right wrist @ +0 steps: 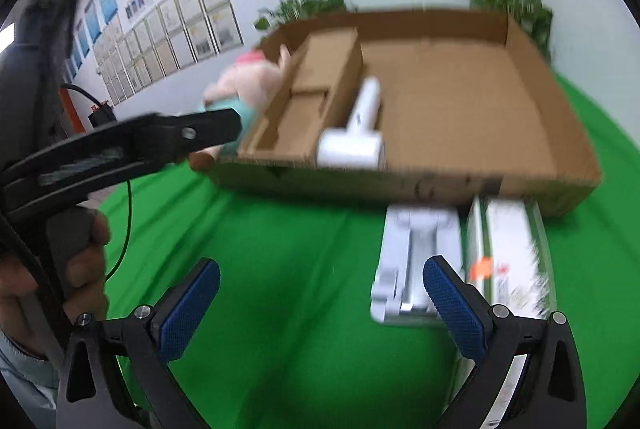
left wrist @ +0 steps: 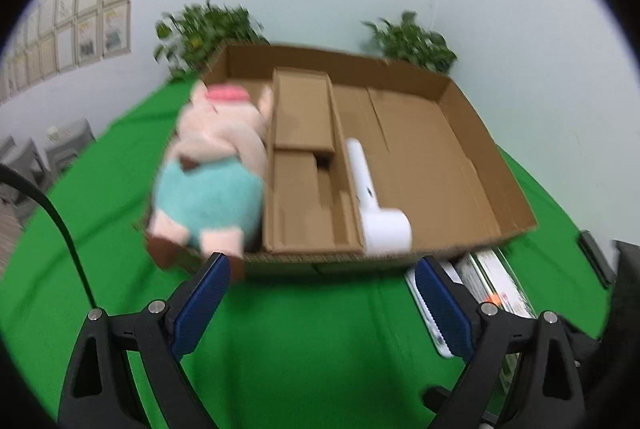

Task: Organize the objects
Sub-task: 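Move the right tool to the white phone stand and grasp it, then lift the phone stand with the right tool, then lower the phone stand with the right tool into the large box beside the fan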

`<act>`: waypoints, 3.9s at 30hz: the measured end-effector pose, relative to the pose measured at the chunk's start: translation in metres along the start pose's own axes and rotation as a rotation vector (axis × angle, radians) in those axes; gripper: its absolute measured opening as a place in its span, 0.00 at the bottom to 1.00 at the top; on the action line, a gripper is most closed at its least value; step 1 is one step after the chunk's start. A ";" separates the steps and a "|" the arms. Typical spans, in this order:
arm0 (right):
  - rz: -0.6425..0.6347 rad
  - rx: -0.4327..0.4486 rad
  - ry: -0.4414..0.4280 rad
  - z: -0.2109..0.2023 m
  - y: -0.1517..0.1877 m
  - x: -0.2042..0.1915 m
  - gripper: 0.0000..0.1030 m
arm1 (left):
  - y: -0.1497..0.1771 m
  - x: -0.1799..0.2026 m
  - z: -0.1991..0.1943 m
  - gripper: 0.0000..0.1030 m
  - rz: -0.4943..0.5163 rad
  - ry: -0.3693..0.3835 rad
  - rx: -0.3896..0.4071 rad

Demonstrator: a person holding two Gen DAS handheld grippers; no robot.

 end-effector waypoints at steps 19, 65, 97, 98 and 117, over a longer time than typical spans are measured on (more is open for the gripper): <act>-0.109 -0.135 0.259 0.045 0.005 0.036 0.69 | 0.021 0.013 0.032 0.91 -0.018 0.144 -0.147; 0.081 -0.165 -0.082 -0.002 0.052 -0.008 0.63 | 0.089 0.060 0.054 0.44 -0.117 0.434 -0.446; -0.039 0.327 -0.029 -0.123 -0.142 -0.016 0.60 | -0.133 0.120 -0.075 0.33 0.162 0.403 -0.005; -0.040 0.333 -0.031 -0.127 -0.155 -0.013 0.60 | -0.145 0.122 -0.075 0.33 0.164 0.401 0.003; 0.036 0.179 -0.124 -0.047 -0.244 0.042 0.34 | -0.212 0.114 0.033 0.21 0.142 0.347 -0.167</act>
Point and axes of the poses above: each gripper's, at about its wrist camera, not at the fingertips, and z roughly the way its jaws point, x to its right, y to its underside, the point moved 7 cm from there along z, roughly the way its jaws point, and after that the axes turned 6 degrees about -x, right-handed, at the moved point
